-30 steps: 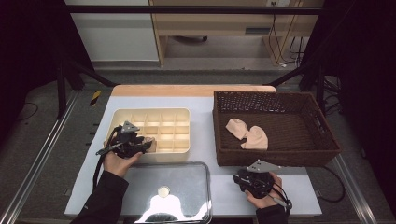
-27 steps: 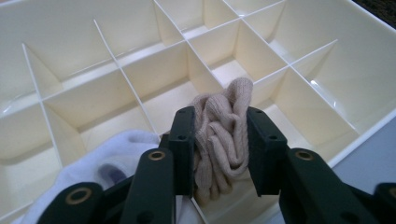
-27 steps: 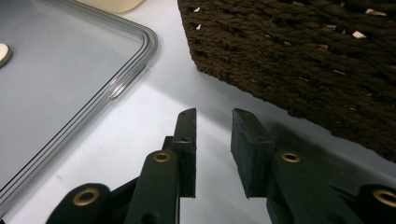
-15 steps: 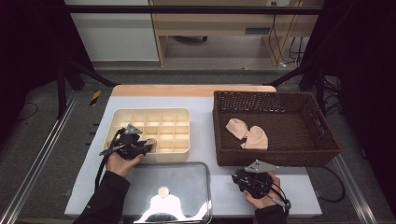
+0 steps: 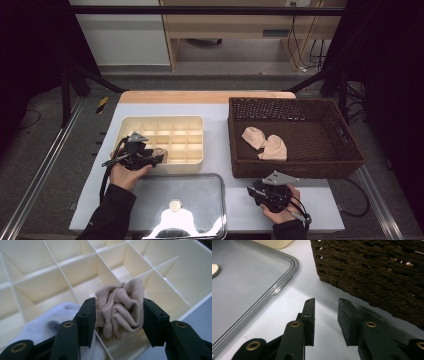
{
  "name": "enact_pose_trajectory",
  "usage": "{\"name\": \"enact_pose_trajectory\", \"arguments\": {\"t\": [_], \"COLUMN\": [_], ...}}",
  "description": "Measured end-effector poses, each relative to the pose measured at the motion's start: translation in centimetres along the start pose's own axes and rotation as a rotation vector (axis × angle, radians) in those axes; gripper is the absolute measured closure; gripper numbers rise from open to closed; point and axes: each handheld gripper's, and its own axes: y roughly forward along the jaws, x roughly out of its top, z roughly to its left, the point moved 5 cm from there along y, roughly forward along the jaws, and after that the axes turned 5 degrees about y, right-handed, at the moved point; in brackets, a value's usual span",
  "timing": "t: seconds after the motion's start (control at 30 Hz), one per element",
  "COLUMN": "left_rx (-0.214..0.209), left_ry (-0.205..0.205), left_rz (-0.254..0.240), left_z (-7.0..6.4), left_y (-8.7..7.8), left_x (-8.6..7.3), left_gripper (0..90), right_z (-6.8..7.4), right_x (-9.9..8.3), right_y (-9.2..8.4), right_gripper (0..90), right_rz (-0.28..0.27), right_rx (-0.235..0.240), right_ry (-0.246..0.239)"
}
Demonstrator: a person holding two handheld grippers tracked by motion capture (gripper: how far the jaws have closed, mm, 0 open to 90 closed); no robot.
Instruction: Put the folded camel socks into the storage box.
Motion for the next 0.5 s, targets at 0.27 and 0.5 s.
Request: {"name": "enact_pose_trajectory", "arguments": {"t": [0.27,0.5], "left_rx": [0.019,0.023], "left_ry": [-0.010,-0.004], "left_rz": [-0.100,-0.174], "left_z": [-0.1,-1.2], "left_y": [-3.6,-5.7], "left_x": [-0.2,-1.3], "left_gripper": [40.1,37.4], "right_z": [0.2,0.3], "right_x": [0.2,0.3], "right_y": [-0.2,-0.3], "right_gripper": [66.1,65.9], "right_rz": [-0.015,-0.029], "right_rx": [0.000,0.002], "right_ry": [-0.006,-0.013]}}
